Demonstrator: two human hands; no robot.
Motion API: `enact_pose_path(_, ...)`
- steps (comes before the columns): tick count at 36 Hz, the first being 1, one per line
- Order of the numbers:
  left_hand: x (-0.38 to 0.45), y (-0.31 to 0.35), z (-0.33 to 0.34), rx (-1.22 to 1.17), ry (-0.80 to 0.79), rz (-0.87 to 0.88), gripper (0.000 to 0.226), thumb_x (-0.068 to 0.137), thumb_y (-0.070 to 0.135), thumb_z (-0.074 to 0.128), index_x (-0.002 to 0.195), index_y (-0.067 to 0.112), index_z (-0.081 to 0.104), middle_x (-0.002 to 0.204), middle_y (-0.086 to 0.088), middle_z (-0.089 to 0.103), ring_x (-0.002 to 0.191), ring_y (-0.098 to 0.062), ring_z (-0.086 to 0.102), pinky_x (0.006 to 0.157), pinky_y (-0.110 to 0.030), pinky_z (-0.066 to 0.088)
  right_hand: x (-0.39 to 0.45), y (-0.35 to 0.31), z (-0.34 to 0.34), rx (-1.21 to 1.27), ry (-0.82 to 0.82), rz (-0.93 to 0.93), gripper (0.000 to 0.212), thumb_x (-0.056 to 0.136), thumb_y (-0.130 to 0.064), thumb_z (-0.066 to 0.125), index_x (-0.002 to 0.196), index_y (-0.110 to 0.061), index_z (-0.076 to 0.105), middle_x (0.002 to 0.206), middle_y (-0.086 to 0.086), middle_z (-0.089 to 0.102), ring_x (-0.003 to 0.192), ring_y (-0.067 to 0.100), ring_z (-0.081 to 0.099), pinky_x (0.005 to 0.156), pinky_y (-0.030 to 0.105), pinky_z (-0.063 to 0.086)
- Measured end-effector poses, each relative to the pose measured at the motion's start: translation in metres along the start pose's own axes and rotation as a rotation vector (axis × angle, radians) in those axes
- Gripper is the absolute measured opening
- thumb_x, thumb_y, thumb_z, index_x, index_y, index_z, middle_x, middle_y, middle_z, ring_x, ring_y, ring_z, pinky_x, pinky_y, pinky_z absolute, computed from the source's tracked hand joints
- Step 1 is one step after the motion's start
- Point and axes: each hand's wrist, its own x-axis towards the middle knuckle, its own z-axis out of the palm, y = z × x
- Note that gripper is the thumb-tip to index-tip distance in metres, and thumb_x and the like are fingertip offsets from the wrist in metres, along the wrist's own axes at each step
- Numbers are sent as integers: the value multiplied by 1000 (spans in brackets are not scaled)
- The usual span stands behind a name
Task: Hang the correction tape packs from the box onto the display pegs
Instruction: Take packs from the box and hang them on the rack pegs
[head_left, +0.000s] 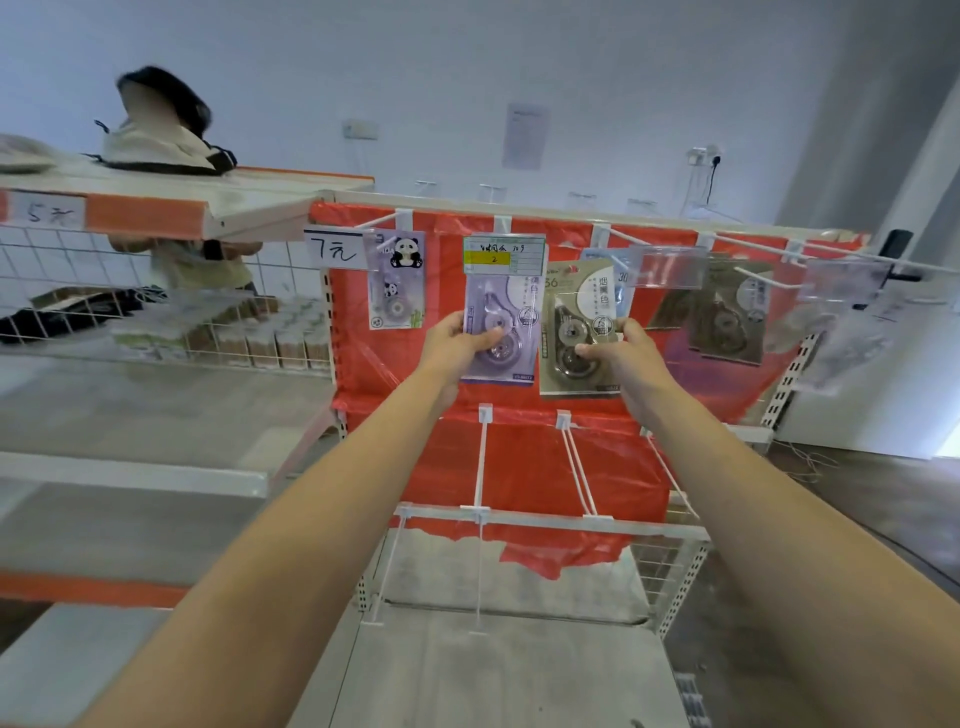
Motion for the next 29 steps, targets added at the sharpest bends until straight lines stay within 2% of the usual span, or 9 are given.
enact_pose_path(3,-3,-5,1,-1,28,-19,19,85,1,67,81,18,59,85,2,66,83,-12,63,80,-26,48,0,2,-2,-8,-1,7,42,84,3,64,120,-11,46,117,10,61,107,27,62,94,52,51)
enact_pose_path(7,-5,-10,1,-23,43,-19,16,84,1,68,84,16,63,88,-2,69,94,-20,64,100,-41,47,0,4,-5,-6,-3,15,41,82,4,65,116,-12,47,114,9,62,107,28,62,94,55,50)
enact_pose_path(10,-5,-9,2,-71,56,-26,18,86,2,66,82,19,59,90,0,68,101,-22,63,105,-44,42,2,6,-7,10,7,19,45,80,3,67,118,-12,48,116,9,62,108,28,62,94,55,50)
enact_pose_path(12,-4,-10,2,-70,60,-30,20,86,2,66,83,20,58,91,1,68,106,-23,62,106,-45,41,1,5,-9,15,7,18,40,81,5,66,112,-13,48,109,6,64,108,29,62,94,53,50)
enact_pose_path(16,-3,-8,-2,3,55,-53,16,85,3,67,84,17,61,92,-1,69,106,-25,63,104,-47,44,0,3,-10,5,2,11,33,82,4,64,101,-18,50,104,3,63,108,28,62,95,53,50)
enact_pose_path(20,-5,-5,-6,61,34,-53,14,85,2,68,84,15,64,91,-3,69,102,-25,63,103,-45,45,0,4,-10,1,7,5,41,80,2,67,113,-13,49,106,5,63,106,27,62,96,51,49)
enact_pose_path(22,-5,-4,-7,90,27,-48,14,85,3,67,84,16,63,90,-3,68,101,-24,63,103,-41,45,0,4,-8,0,0,0,39,81,3,66,112,-13,49,104,4,63,106,27,62,97,49,49)
enact_pose_path(27,-6,3,-5,151,54,-61,10,85,5,69,85,14,63,93,-5,67,103,-25,63,98,-37,47,-1,5,-2,-15,-13,2,30,81,0,66,97,-19,50,118,16,61,111,31,60,98,53,47)
enact_pose_path(29,-5,6,-4,176,65,-74,8,86,9,69,90,10,63,92,-4,66,98,-21,61,91,-33,44,-2,4,-1,-27,-7,1,28,82,0,66,97,-18,50,119,19,61,113,33,59,98,53,46)
